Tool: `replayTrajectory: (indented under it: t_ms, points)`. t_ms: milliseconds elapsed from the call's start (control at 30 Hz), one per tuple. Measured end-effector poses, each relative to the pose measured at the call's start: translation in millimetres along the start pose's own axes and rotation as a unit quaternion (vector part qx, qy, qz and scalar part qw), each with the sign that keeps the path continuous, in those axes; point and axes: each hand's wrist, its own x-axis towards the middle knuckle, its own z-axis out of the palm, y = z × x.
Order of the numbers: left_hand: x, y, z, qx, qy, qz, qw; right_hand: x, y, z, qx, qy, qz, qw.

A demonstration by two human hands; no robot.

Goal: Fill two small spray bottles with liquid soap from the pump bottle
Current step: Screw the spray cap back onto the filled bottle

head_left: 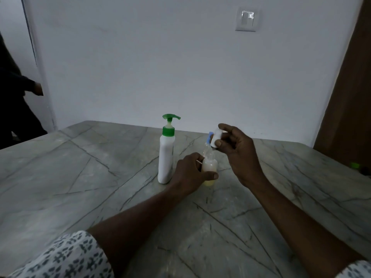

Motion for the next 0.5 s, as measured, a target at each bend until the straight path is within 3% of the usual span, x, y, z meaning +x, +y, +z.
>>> replayTrajectory:
  t_ms: [167, 500]
  points:
    - [1.2, -1.0, 1.0, -0.001, 0.002, -0.004, 1.0, -3.0, 7.1, 1.8, -0.088, -0.03, 0.025, 0.995]
    - [-0.3, 0.6, 0.7, -0.005, 0.006, -0.009, 1.0, -3.2, 4.4, -7.5, -0.093, -0.074, 0.08, 0.99]
